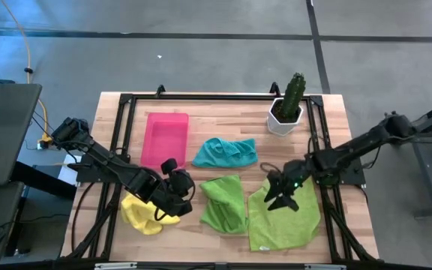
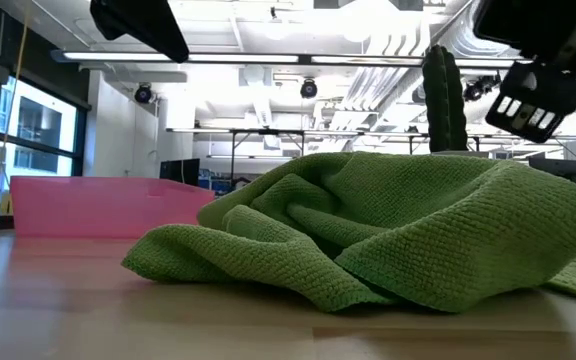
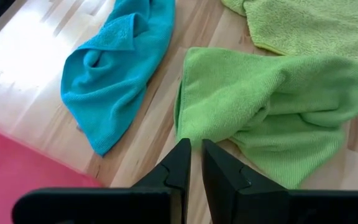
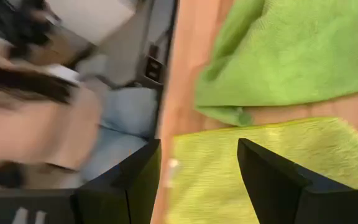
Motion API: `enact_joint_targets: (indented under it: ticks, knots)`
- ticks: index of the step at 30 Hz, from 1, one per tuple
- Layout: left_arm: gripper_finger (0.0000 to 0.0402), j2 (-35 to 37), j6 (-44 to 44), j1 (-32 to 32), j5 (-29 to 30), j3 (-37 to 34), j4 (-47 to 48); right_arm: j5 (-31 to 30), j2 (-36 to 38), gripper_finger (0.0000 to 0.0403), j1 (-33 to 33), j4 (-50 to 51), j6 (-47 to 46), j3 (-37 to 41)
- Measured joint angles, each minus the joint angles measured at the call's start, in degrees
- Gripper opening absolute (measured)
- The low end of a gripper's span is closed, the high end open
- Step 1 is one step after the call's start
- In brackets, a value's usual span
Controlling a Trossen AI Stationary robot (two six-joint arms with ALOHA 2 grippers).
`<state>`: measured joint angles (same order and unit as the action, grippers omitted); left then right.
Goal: Roll microfiber towels into tight, uniform cylinder then place into a basket
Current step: Adjust the light green microfiber cloth
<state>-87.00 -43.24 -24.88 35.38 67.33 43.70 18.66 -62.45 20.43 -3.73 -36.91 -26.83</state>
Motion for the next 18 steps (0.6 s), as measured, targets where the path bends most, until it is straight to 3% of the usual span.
enact_joint_targets:
  ticks: [3, 6, 18]
  knots:
    - [0.0030, 0.0, 0.0, 0.0, 0.0, 0.0, 0.0, -7.5, -2.9, 0.0204, 3.8, -0.4, 6.4, 0.0]
    - [0.0030, 0.0, 0.0, 0.0, 0.0, 0.0, 0.0, -11.4, -6.4, 0.0204, 6.6, -2.1, 12.3, 0.0]
    - [0.0030, 0.0, 0.0, 0.0, 2.6, 0.0, 0.2, -15.6, -21.5, 0.0204, 10.6, -9.9, 16.4, 0.0]
